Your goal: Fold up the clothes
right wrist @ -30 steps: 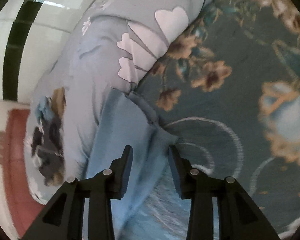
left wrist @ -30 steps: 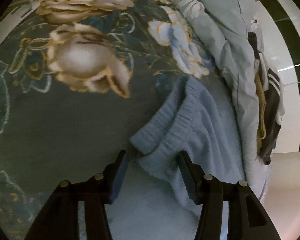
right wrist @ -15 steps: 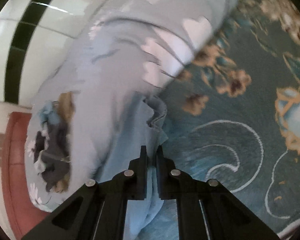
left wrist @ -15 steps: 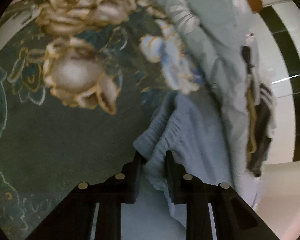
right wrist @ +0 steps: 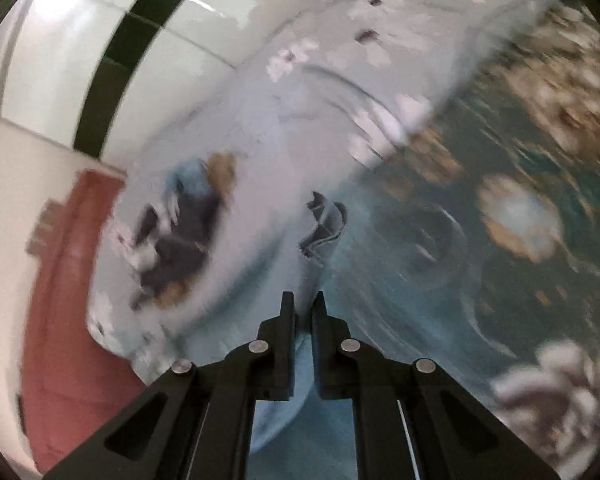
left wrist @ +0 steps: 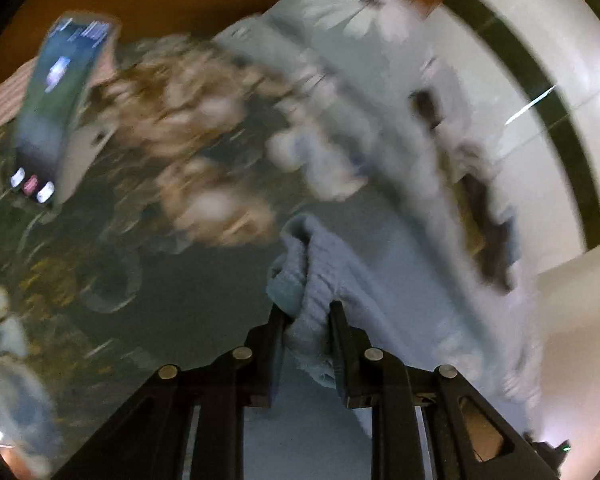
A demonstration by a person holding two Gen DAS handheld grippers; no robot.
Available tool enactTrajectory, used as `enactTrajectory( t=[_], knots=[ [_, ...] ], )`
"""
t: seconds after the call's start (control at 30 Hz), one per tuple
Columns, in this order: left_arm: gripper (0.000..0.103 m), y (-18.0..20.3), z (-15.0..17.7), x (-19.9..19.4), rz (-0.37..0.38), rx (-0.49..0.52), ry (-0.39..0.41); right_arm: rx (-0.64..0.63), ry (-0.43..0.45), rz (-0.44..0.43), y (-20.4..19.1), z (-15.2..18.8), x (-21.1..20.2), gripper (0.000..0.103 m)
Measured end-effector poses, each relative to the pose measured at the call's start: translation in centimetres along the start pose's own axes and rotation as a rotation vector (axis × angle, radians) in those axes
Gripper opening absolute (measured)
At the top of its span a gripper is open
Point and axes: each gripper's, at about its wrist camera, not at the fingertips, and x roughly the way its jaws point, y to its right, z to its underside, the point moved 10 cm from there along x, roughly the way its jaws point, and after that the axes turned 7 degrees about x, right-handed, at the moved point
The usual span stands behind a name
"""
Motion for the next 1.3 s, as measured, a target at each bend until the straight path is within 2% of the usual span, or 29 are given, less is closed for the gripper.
enactTrajectory(
  t=[0.03, 0.1, 0.23, 0.33, 0.43, 0.57, 0.7, 0.83, 0.9, 1.0, 1.13, 1.3],
  knots=[
    [0.022, -1.5, 1.2, 0.8, -0.014, -0.022, -0.034, 0.022, -0.022, 0.025, 2.0, 1.2, 0.2, 0.007],
    [0.022, -3.6, 2.8, 1.9, -0.021, -0.09, -0.064, 0.038, -0.023, 0.032, 2.7, 1.6, 0.2, 0.007],
    [0.022, -5.2, 4.3, 2.9, -0.016, -0.203, -0.085, 0.068, -0.02, 0.041, 3.7, 2.2, 0.1, 0.007],
    [0.024, -4.3, 3.9, 2.5, -0.017, -0.171, -0.095, 0.091, -0.018, 0.048, 4.4, 2.6, 0.1, 0.007],
    [0.032, -3.5, 3.7, 1.3, -0.034, -0.117, -0.112, 0.113, -0.015, 0.055, 5.2, 3.0, 0.0, 0.007],
    [0.041, -3.9, 4.4, -0.8, -0.063, -0.051, -0.095, -0.062, 0.006, 0.046, -0.9, 4.3, -1.1, 0.007],
    [0.045, -4.4, 5.7, -2.1, -0.029, -0.081, -0.076, -0.243, 0.028, 0.037, -7.3, 5.6, -2.2, 0.007],
    [0.046, -4.3, 6.7, -2.3, 0.039, -0.151, -0.074, -0.425, -0.013, -0.006, -15.2, 10.5, -1.2, 0.007],
    [0.048, -4.3, 7.1, -2.3, 0.071, -0.186, -0.074, -0.521, -0.06, -0.009, -18.9, 14.2, 0.4, 0.007],
    [0.049, -4.0, 7.9, -2.1, 0.11, -0.228, -0.089, -0.608, -0.142, 0.003, -22.1, 19.8, 3.8, 0.007],
    [0.049, -3.9, 8.7, -1.8, 0.154, -0.275, -0.115, -0.637, -0.28, 0.053, -22.7, 27.1, 10.1, 0.007],
    [0.051, -5.3, 8.9, -1.3, 0.175, -0.328, -0.129, -0.694, -0.39, 0.194, -19.5, 34.7, 16.0, 0.007]
  ],
)
